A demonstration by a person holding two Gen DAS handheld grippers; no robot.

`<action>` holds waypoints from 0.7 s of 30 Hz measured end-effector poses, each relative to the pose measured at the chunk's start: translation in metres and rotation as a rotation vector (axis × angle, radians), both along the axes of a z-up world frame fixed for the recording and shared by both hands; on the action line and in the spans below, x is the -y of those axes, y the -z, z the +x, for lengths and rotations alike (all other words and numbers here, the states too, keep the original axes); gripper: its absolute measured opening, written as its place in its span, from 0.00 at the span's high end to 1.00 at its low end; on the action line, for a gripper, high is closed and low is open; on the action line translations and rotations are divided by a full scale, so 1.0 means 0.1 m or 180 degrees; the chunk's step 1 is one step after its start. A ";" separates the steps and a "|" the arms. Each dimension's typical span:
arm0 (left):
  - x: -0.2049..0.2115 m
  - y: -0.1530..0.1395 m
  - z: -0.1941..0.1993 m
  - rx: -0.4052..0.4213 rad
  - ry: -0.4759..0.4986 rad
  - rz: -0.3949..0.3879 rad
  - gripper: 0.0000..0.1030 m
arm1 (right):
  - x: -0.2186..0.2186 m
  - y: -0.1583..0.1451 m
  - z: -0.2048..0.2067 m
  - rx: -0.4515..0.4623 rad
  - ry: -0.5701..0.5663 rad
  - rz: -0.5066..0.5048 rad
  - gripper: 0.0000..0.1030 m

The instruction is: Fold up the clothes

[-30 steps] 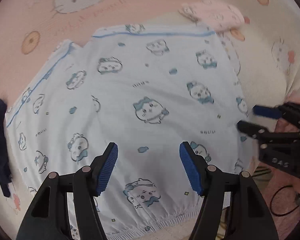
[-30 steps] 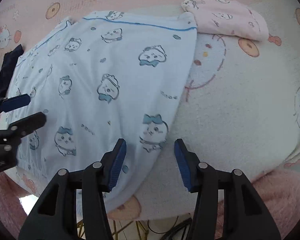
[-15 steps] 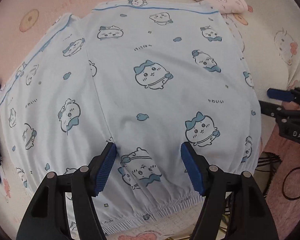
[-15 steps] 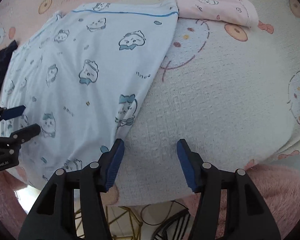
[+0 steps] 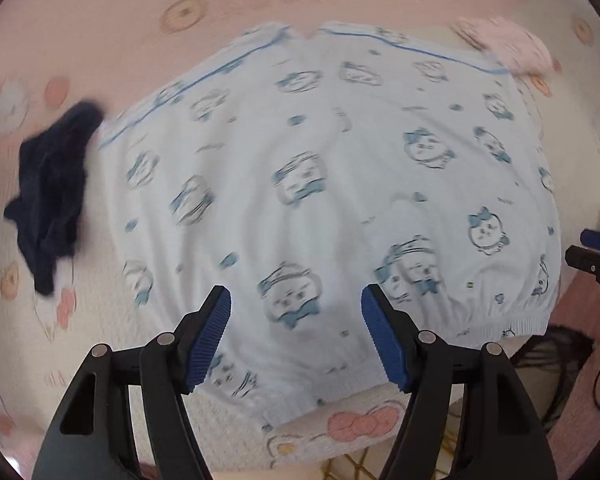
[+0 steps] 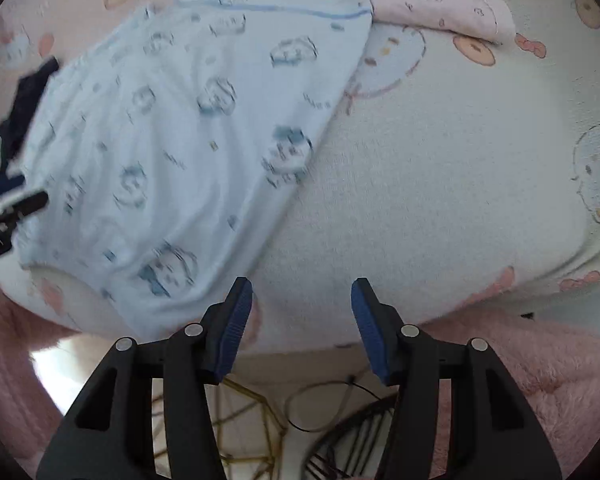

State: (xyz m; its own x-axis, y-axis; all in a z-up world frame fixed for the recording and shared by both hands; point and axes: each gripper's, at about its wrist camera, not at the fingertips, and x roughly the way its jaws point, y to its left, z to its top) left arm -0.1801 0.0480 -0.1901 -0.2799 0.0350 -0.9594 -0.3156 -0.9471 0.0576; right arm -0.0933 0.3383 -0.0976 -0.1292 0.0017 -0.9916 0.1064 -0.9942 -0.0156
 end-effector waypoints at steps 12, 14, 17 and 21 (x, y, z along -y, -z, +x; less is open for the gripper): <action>0.60 0.04 0.43 0.0037 -0.0668 0.0054 0.27 | -0.15 -0.24 -0.09 -0.0050 0.0693 -0.0720 0.50; 0.64 0.13 0.53 0.0156 -0.0640 0.0017 0.27 | -0.15 -0.30 -0.11 -0.0123 0.0766 -0.0880 0.50; 0.62 0.25 0.65 0.0218 -0.0754 -0.0442 0.27 | 0.04 -0.18 -0.08 0.0067 0.0719 -0.0733 0.52; 0.80 0.06 0.78 0.0033 -0.1024 -0.0137 0.27 | -0.05 -0.11 0.07 0.0284 0.1010 -0.1093 0.51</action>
State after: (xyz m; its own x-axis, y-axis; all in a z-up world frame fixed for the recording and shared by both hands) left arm -0.1022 -0.0322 -0.1962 -0.2603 -0.0943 -0.9609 -0.0012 -0.9952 0.0980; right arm -0.0863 0.3436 -0.0870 -0.0897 -0.3026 -0.9489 -0.2173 -0.9238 0.3152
